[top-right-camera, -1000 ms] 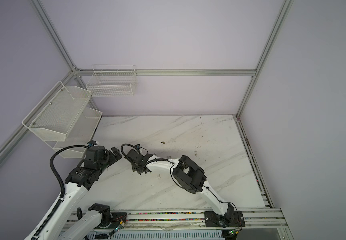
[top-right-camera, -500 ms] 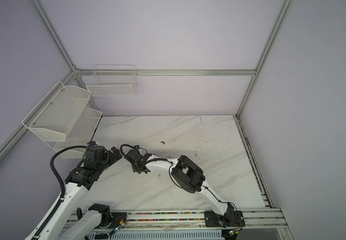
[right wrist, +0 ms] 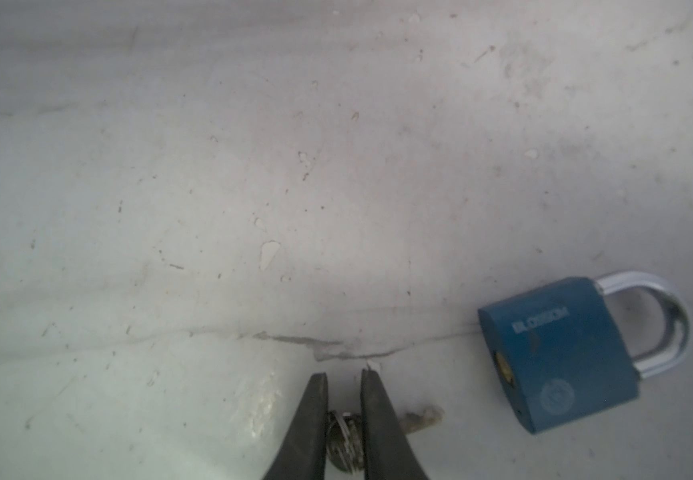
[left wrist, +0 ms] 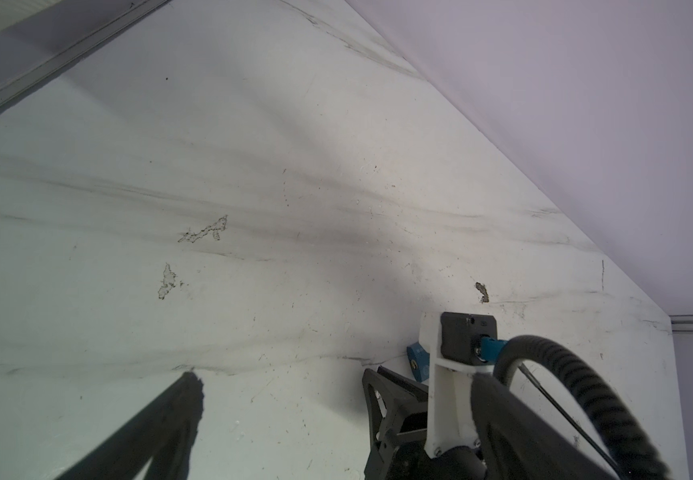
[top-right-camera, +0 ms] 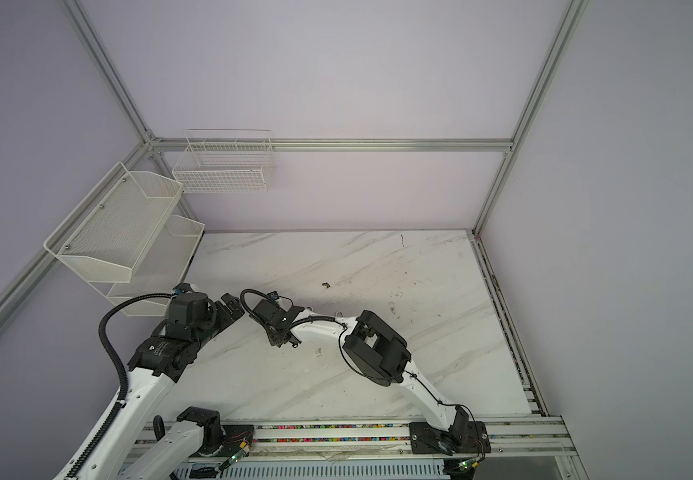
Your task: Unlock with the key
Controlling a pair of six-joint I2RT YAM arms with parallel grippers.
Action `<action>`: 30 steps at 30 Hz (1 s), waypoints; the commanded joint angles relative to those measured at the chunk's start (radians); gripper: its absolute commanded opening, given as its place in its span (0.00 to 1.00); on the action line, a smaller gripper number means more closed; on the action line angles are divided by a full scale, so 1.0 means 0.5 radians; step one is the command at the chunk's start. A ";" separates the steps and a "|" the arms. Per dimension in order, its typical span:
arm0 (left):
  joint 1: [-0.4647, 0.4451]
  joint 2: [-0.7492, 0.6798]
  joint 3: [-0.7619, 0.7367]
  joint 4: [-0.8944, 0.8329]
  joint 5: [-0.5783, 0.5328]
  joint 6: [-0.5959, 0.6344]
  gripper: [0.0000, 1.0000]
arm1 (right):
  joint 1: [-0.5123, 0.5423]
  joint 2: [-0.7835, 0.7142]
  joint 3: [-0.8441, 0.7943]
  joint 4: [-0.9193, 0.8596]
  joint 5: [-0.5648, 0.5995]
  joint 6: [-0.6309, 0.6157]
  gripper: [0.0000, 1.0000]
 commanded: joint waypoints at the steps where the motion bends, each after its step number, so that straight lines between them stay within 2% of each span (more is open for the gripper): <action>1: 0.017 -0.026 -0.094 0.039 0.046 -0.045 1.00 | -0.012 0.018 -0.019 -0.082 0.026 -0.024 0.15; 13: 0.020 -0.047 -0.082 0.033 0.091 -0.108 1.00 | -0.028 -0.151 -0.134 0.044 -0.038 -0.090 0.01; 25: 0.021 -0.071 0.054 0.040 0.310 -0.215 1.00 | -0.190 -0.722 -0.622 0.459 -0.306 0.173 0.00; 30: 0.022 -0.105 0.008 0.251 0.454 -0.237 0.98 | -0.282 -1.009 -0.775 0.578 -0.352 0.240 0.00</action>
